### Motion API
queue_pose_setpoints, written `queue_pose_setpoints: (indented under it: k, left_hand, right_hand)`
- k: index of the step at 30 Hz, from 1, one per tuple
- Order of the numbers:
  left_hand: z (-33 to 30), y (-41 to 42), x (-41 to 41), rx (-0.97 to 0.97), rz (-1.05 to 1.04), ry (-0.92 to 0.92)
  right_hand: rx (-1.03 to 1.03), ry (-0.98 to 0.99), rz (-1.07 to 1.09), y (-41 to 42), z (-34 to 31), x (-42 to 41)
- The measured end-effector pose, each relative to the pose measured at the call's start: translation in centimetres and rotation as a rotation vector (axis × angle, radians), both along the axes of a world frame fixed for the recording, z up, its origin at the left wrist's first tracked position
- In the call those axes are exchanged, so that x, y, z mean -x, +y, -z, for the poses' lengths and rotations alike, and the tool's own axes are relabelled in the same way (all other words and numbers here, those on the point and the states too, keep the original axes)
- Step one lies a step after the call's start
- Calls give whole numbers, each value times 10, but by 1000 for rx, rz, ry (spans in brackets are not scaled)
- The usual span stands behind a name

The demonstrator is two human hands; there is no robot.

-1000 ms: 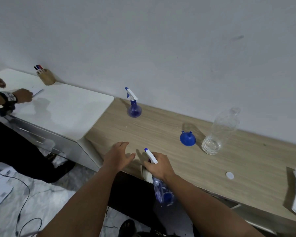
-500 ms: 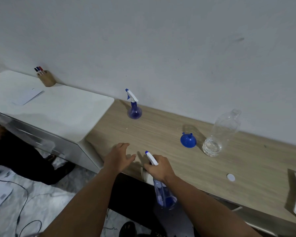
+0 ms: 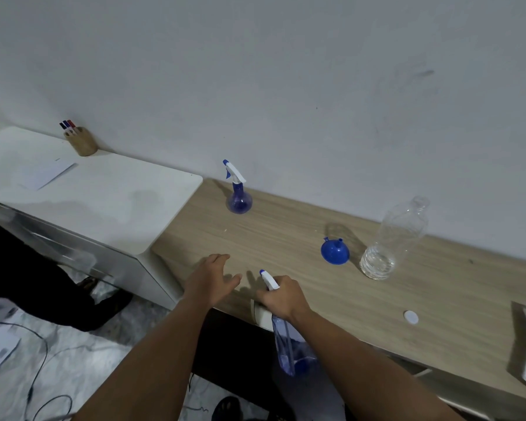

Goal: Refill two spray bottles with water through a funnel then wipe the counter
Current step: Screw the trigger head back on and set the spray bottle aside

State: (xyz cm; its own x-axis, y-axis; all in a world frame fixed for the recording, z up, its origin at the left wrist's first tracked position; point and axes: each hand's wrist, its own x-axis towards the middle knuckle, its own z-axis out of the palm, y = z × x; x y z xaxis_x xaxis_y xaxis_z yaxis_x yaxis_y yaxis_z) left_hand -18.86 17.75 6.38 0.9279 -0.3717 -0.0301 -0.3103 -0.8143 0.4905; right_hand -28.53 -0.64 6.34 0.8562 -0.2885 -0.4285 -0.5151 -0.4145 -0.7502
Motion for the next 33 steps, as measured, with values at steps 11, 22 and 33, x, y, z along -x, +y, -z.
queue_pose_setpoints:
  k: [11,22,33]
  left_hand:
    - [5,8,-15,-64,0,69]
    - [14,13,-53,-112,70,148]
    - [5,-43,-79,255,182,741]
  right_hand:
    - [32,31,19,8,-7,-17]
    - [60,17,69,12,-8,-47]
    - [-50,-355,378,-28,-38,-116]
